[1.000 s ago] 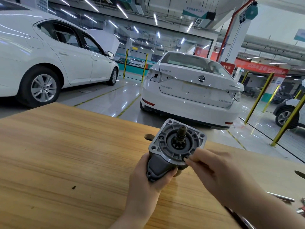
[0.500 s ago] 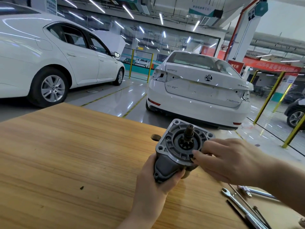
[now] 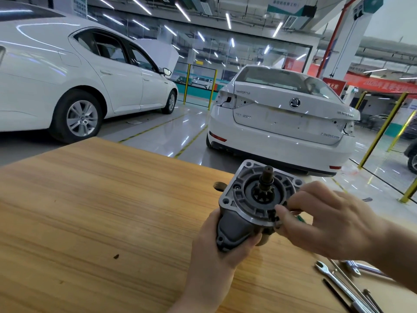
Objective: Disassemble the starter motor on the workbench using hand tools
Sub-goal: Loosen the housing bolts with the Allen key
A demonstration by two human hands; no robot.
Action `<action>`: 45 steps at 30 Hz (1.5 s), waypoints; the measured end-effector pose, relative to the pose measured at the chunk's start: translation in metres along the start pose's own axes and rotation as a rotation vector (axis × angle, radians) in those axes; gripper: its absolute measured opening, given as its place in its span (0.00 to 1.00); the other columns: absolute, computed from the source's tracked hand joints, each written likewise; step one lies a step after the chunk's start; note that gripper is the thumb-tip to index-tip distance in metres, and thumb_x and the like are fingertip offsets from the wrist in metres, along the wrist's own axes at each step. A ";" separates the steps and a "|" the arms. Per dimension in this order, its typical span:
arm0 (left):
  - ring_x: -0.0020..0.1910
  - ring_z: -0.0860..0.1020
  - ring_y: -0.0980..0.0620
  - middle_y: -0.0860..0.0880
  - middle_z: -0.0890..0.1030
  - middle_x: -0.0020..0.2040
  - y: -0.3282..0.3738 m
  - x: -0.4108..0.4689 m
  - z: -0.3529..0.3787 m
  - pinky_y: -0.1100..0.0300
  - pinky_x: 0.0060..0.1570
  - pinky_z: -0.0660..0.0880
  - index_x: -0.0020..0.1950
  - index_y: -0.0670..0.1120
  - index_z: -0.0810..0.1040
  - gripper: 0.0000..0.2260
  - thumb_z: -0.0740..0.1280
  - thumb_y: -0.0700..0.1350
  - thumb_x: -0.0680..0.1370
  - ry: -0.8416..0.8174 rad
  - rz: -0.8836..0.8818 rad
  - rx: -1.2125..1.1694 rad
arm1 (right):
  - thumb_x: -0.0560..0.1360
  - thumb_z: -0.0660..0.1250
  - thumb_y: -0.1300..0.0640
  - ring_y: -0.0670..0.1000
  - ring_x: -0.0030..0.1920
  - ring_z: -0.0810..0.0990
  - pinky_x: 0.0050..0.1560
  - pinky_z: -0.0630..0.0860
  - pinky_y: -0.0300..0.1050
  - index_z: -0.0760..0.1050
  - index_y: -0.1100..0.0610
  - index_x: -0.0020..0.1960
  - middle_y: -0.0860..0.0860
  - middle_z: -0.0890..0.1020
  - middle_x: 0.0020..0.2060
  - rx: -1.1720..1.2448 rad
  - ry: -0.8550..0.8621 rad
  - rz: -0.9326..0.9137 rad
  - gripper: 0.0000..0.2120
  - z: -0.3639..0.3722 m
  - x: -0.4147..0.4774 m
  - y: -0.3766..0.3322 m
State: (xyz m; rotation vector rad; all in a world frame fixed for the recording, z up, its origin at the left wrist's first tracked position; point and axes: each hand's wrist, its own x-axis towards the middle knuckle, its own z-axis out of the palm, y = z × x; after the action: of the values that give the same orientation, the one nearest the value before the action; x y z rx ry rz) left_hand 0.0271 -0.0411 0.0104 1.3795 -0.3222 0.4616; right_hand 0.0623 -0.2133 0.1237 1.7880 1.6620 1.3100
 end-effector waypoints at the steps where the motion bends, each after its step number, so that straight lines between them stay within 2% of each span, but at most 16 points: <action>1: 0.49 0.81 0.56 0.55 0.82 0.49 0.000 0.000 0.000 0.68 0.43 0.77 0.51 0.57 0.78 0.20 0.76 0.56 0.61 0.003 -0.005 -0.007 | 0.64 0.70 0.61 0.54 0.31 0.74 0.22 0.71 0.41 0.69 0.60 0.49 0.54 0.78 0.27 -0.004 0.014 0.012 0.16 0.001 0.000 -0.001; 4: 0.47 0.81 0.57 0.56 0.82 0.48 0.001 0.000 0.001 0.70 0.41 0.76 0.51 0.62 0.77 0.20 0.75 0.57 0.61 0.008 -0.005 0.010 | 0.67 0.68 0.58 0.53 0.38 0.68 0.24 0.71 0.41 0.69 0.57 0.48 0.57 0.77 0.37 -0.029 0.090 0.124 0.12 0.003 0.001 -0.009; 7: 0.45 0.81 0.58 0.57 0.82 0.46 0.001 0.000 0.002 0.71 0.39 0.75 0.49 0.65 0.76 0.20 0.75 0.58 0.59 0.035 0.007 0.048 | 0.75 0.61 0.53 0.53 0.40 0.68 0.30 0.70 0.43 0.68 0.53 0.45 0.56 0.67 0.47 -0.052 0.191 0.238 0.04 0.007 0.005 -0.015; 10: 0.45 0.81 0.58 0.56 0.83 0.46 0.002 0.001 0.004 0.69 0.39 0.76 0.49 0.64 0.78 0.21 0.76 0.56 0.58 0.029 -0.004 0.004 | 0.79 0.52 0.47 0.53 0.40 0.68 0.33 0.66 0.42 0.69 0.54 0.44 0.55 0.66 0.47 0.018 0.213 0.241 0.13 0.007 0.006 -0.014; 13: 0.43 0.82 0.58 0.55 0.84 0.47 0.004 0.002 0.005 0.70 0.38 0.77 0.50 0.52 0.79 0.22 0.81 0.48 0.58 0.008 -0.009 -0.075 | 0.80 0.48 0.45 0.52 0.39 0.67 0.34 0.66 0.41 0.69 0.55 0.45 0.55 0.66 0.46 0.150 0.229 0.287 0.17 0.007 0.005 -0.011; 15: 0.41 0.82 0.58 0.54 0.84 0.45 0.004 0.001 0.006 0.70 0.36 0.76 0.49 0.50 0.78 0.24 0.81 0.48 0.57 0.013 -0.024 -0.087 | 0.80 0.47 0.44 0.51 0.39 0.66 0.34 0.66 0.40 0.69 0.55 0.43 0.55 0.66 0.45 0.235 0.237 0.290 0.18 0.009 0.006 -0.007; 18: 0.38 0.81 0.57 0.54 0.83 0.43 0.003 -0.001 0.006 0.67 0.35 0.75 0.47 0.52 0.78 0.24 0.75 0.54 0.54 0.027 -0.057 -0.057 | 0.80 0.47 0.44 0.52 0.38 0.66 0.33 0.68 0.45 0.65 0.56 0.39 0.54 0.66 0.43 0.372 0.242 0.237 0.19 0.013 0.011 -0.005; 23: 0.38 0.80 0.59 0.55 0.83 0.43 0.003 -0.003 0.006 0.68 0.34 0.74 0.49 0.51 0.78 0.25 0.74 0.54 0.53 0.021 -0.045 -0.020 | 0.80 0.48 0.44 0.52 0.37 0.64 0.33 0.66 0.45 0.62 0.55 0.37 0.52 0.65 0.41 0.503 0.195 0.132 0.19 0.011 0.013 -0.001; 27: 0.38 0.81 0.60 0.57 0.84 0.42 0.002 -0.001 0.005 0.70 0.34 0.75 0.46 0.58 0.81 0.20 0.75 0.52 0.55 0.016 -0.025 -0.036 | 0.79 0.53 0.45 0.52 0.37 0.64 0.31 0.67 0.43 0.64 0.56 0.40 0.52 0.65 0.42 0.422 0.112 -0.031 0.16 0.010 0.012 0.009; 31: 0.39 0.81 0.61 0.59 0.84 0.43 -0.006 0.002 0.006 0.66 0.38 0.77 0.47 0.68 0.79 0.24 0.76 0.51 0.54 0.023 -0.032 -0.065 | 0.78 0.58 0.49 0.52 0.35 0.67 0.27 0.67 0.43 0.66 0.56 0.40 0.52 0.67 0.42 0.356 0.056 -0.151 0.13 0.009 0.014 0.017; 33: 0.38 0.81 0.61 0.60 0.84 0.42 -0.010 0.002 0.007 0.62 0.38 0.79 0.46 0.68 0.79 0.25 0.76 0.50 0.52 0.046 -0.049 -0.069 | 0.78 0.60 0.53 0.53 0.32 0.70 0.26 0.67 0.44 0.70 0.57 0.36 0.53 0.73 0.39 0.344 0.051 -0.193 0.13 0.007 0.017 0.019; 36: 0.37 0.81 0.63 0.62 0.83 0.41 -0.009 0.002 0.007 0.67 0.36 0.77 0.47 0.69 0.78 0.26 0.75 0.52 0.52 0.067 -0.012 -0.024 | 0.78 0.61 0.54 0.54 0.28 0.74 0.25 0.70 0.45 0.71 0.59 0.38 0.54 0.78 0.30 0.320 0.072 -0.206 0.12 -0.001 0.020 0.024; 38: 0.37 0.80 0.64 0.62 0.83 0.41 -0.006 0.002 0.006 0.72 0.34 0.75 0.46 0.67 0.80 0.22 0.75 0.53 0.53 0.069 0.007 0.006 | 0.79 0.59 0.52 0.53 0.29 0.72 0.28 0.71 0.42 0.66 0.58 0.40 0.53 0.75 0.28 0.393 0.166 -0.012 0.12 -0.010 0.020 0.026; 41: 0.37 0.80 0.63 0.61 0.83 0.42 -0.003 0.000 0.005 0.73 0.34 0.74 0.43 0.61 0.80 0.18 0.75 0.55 0.54 0.061 -0.006 0.019 | 0.81 0.53 0.54 0.41 0.29 0.65 0.32 0.62 0.28 0.60 0.56 0.36 0.43 0.67 0.28 0.617 0.466 0.561 0.15 -0.022 0.023 0.022; 43: 0.38 0.81 0.62 0.60 0.83 0.43 -0.003 0.000 0.004 0.72 0.36 0.75 0.44 0.58 0.79 0.19 0.75 0.56 0.55 0.058 -0.008 0.025 | 0.80 0.47 0.61 0.38 0.24 0.62 0.27 0.60 0.27 0.56 0.53 0.34 0.40 0.66 0.23 0.878 0.728 0.901 0.15 -0.030 0.030 0.017; 45: 0.40 0.81 0.61 0.60 0.83 0.45 -0.002 -0.001 0.004 0.71 0.37 0.76 0.46 0.57 0.78 0.20 0.77 0.56 0.58 0.048 -0.006 0.032 | 0.82 0.42 0.59 0.38 0.20 0.60 0.21 0.58 0.29 0.57 0.54 0.34 0.42 0.64 0.19 1.136 1.000 1.127 0.18 -0.040 0.043 0.008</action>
State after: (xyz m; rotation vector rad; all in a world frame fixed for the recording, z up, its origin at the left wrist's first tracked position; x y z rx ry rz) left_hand 0.0274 -0.0455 0.0093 1.3983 -0.2730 0.4960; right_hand 0.0293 -0.1879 0.1658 3.4565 2.1750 2.1882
